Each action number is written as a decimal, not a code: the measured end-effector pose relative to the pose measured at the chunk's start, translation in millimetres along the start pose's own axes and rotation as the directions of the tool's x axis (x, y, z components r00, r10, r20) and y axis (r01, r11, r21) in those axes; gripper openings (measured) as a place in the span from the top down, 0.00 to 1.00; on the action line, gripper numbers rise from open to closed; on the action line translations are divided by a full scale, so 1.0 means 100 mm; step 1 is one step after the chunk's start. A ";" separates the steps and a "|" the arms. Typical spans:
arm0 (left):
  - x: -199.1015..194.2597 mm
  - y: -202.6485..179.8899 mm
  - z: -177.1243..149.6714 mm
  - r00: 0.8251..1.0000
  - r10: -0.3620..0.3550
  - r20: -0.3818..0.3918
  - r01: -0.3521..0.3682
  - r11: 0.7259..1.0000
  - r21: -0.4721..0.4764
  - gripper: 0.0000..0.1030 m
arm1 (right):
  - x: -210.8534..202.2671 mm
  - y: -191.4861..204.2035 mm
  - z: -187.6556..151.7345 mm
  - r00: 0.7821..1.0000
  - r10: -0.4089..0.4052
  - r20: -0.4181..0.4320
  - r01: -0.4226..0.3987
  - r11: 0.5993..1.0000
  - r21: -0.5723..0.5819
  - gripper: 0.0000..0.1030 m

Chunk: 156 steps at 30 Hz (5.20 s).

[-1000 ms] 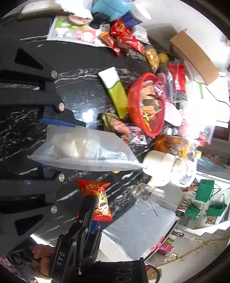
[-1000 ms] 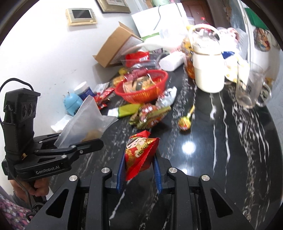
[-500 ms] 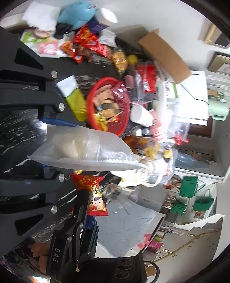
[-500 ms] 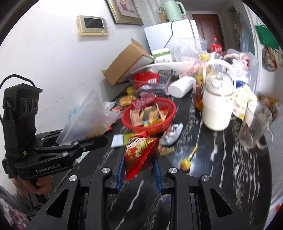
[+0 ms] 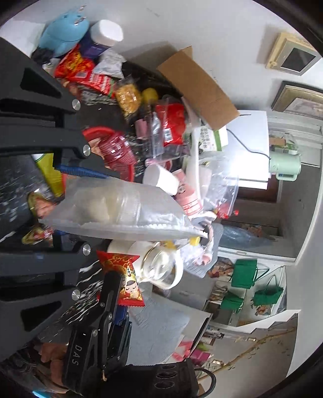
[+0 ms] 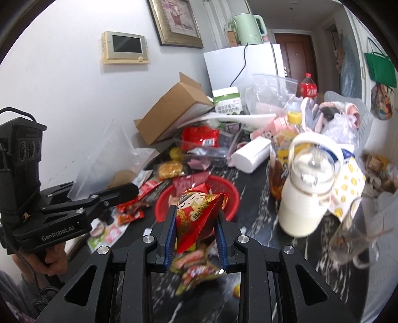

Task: Organize snacks
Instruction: 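Carry the zip bag and red packet with both tools over the red basket, then open both tools to drop the zip bag and red packet into the basket, then withdraw both tools from the basket back over the table, then grasp the red-labelled peanut bag with the left tool while the right tool grasps the lollipop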

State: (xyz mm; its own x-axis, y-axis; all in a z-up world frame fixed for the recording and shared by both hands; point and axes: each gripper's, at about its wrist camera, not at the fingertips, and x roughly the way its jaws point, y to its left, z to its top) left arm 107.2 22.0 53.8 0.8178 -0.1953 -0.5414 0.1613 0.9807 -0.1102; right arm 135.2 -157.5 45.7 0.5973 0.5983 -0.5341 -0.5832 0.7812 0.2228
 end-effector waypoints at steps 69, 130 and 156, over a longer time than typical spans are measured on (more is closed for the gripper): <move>0.48 0.21 0.30 0.983 0.128 -0.129 -0.133 0.991 -0.034 0.37 | 0.53 -0.06 0.56 0.990 -0.136 -0.048 0.132 0.989 -0.068 0.47; 0.20 -0.24 -0.99 0.959 -0.122 -0.255 0.097 0.989 -0.110 0.37 | -0.05 -0.01 -1.05 0.973 -0.177 -0.149 0.194 0.975 0.110 0.46; 1.10 -0.16 -1.03 0.895 -0.220 -0.389 0.183 0.975 -0.129 0.37 | 0.69 -0.56 -1.22 0.945 -0.135 -0.296 0.193 0.966 0.174 0.49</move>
State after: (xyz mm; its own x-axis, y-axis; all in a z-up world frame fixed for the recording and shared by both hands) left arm 137.8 -15.4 -90.0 0.4817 -0.3912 -0.7842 0.2358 0.9197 -0.3139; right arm 141.7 -181.5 -102.9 0.4804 0.4072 -0.7768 -0.3525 0.9006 0.2542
